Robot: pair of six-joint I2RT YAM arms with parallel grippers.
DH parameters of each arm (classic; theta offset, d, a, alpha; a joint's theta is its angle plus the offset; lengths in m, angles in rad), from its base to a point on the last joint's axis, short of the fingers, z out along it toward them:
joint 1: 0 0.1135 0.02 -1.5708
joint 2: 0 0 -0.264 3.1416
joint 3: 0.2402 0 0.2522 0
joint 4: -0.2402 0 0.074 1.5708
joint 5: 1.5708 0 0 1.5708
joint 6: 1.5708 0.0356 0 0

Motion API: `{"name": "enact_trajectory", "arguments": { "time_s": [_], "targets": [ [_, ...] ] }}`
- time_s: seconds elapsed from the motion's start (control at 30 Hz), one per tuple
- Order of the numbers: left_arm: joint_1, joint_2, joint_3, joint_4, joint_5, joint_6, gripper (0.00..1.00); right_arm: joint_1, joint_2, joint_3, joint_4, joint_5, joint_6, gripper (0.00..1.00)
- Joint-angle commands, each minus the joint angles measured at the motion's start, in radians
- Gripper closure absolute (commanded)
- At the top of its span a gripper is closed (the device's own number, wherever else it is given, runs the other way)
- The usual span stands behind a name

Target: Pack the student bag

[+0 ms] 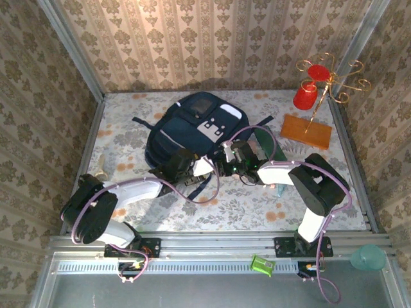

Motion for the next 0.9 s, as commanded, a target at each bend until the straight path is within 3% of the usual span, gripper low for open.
{"name": "enact_trajectory", "arguments": {
  "time_s": [0.0,0.3,0.33,0.4,0.87],
  "targets": [
    [0.021,0.009,0.019,0.024,-0.005,0.015,0.47,-0.003,0.008,0.008,-0.015,0.001,-0.029,0.61],
    [0.078,-0.006,0.008,0.044,0.016,-0.011,0.84,-0.003,-0.036,-0.042,-0.02,0.042,-0.033,0.94],
    [0.082,-0.012,0.009,0.041,0.022,-0.014,0.91,-0.003,-0.04,-0.042,-0.021,0.047,-0.033,0.97],
    [0.09,-0.026,0.009,0.03,0.033,-0.022,0.97,-0.003,-0.049,-0.04,-0.031,0.064,-0.035,1.0],
    [0.144,-0.188,-0.064,0.007,0.122,-0.091,1.0,-0.066,-0.143,-0.031,-0.198,0.316,0.054,1.0]
  ]
}}
